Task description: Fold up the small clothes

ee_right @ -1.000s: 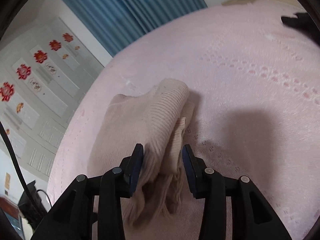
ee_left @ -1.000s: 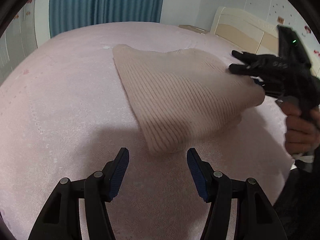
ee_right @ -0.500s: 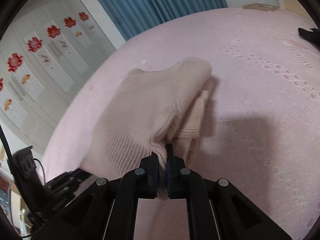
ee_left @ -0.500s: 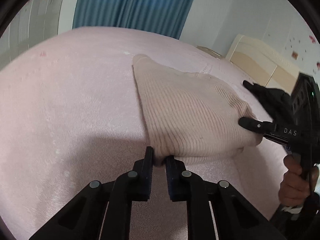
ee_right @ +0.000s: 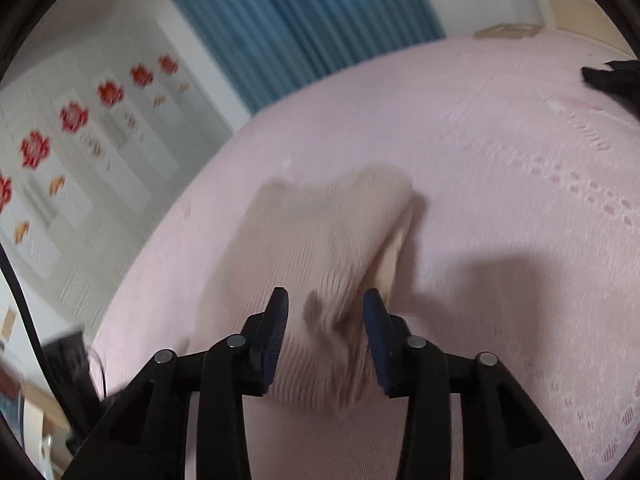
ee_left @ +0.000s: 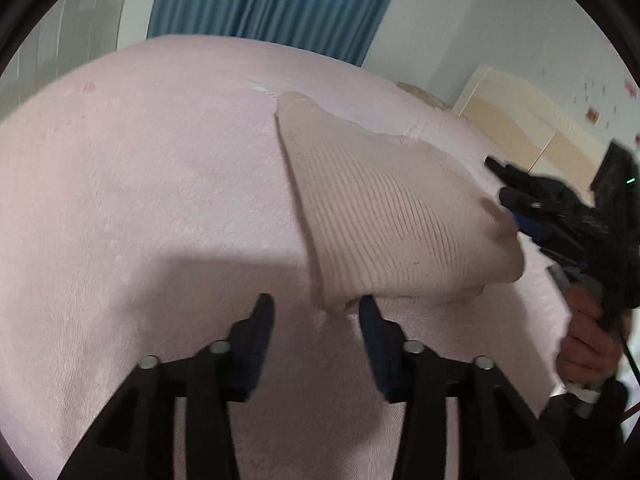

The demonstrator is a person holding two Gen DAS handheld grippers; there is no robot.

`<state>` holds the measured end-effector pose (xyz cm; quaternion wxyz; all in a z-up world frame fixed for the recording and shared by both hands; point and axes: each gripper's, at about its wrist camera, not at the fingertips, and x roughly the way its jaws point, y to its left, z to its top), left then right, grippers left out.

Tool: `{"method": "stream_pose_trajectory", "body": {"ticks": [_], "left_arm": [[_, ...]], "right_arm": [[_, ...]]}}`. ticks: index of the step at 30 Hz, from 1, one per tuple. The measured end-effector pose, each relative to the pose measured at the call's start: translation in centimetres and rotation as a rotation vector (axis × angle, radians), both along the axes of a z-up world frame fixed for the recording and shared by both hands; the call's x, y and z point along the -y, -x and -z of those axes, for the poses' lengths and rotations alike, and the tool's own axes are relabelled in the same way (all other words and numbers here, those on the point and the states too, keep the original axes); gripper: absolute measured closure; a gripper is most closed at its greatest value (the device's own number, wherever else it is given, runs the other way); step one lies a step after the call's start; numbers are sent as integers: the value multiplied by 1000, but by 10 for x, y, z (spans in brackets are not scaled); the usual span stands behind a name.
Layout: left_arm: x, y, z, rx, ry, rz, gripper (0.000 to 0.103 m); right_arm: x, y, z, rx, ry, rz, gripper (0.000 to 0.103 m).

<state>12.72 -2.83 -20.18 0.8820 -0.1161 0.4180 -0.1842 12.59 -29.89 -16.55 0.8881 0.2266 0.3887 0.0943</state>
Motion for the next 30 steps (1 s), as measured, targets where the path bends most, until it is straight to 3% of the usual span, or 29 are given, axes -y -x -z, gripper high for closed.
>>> {"method": "stream_pose_trajectory", "body": {"ticks": [2, 3, 4, 5, 7, 8, 10, 11, 13, 14, 15, 19, 22, 26, 30], "left_arm": [[-14, 0, 0, -4, 58, -20, 44], [-21, 0, 0, -1, 84, -30, 43], [-26, -2, -1, 1, 105, -41, 43], [-30, -4, -2, 1, 116, -54, 43], [-33, -8, -4, 9, 114, -73, 43], [-32, -10, -5, 16, 110, -80, 43], [-27, -13, -6, 20, 105, -72, 43], [-23, -16, -8, 23, 99, -62, 43], [-16, -20, -11, 31, 91, -45, 43], [-11, -25, -13, 28, 86, -35, 43], [-10, -30, -16, 21, 86, -22, 43], [-8, -55, -25, -12, 150, 22, 41], [1, -88, -25, -55, 161, 36, 41], [12, -123, -3, -174, 182, 56, 41], [11, -135, 19, -240, 293, 42, 39]], "right_arm": [[-1, -15, 5, -21, 7, 30, 65], [-3, -21, 8, -41, 9, 33, 70], [-6, -29, 13, -68, 15, 34, 87], [-12, -37, 20, -99, 36, 30, 89], [-18, -32, 12, -25, 87, 9, 90], [-21, -24, 0, 53, 93, -35, 91], [-17, -15, -12, 122, 73, -56, 91], [-13, -15, -10, 103, 84, -39, 91], [-4, -25, 13, -56, 137, 19, 91], [1, -31, 31, -152, 125, 43, 90], [5, -32, 34, -166, 109, 52, 88], [14, -30, 18, -84, 71, 44, 67], [19, -38, 25, -102, 34, 49, 64], [22, -48, 36, -133, -7, 49, 55], [17, -56, 41, -133, 19, 44, 52]]}}
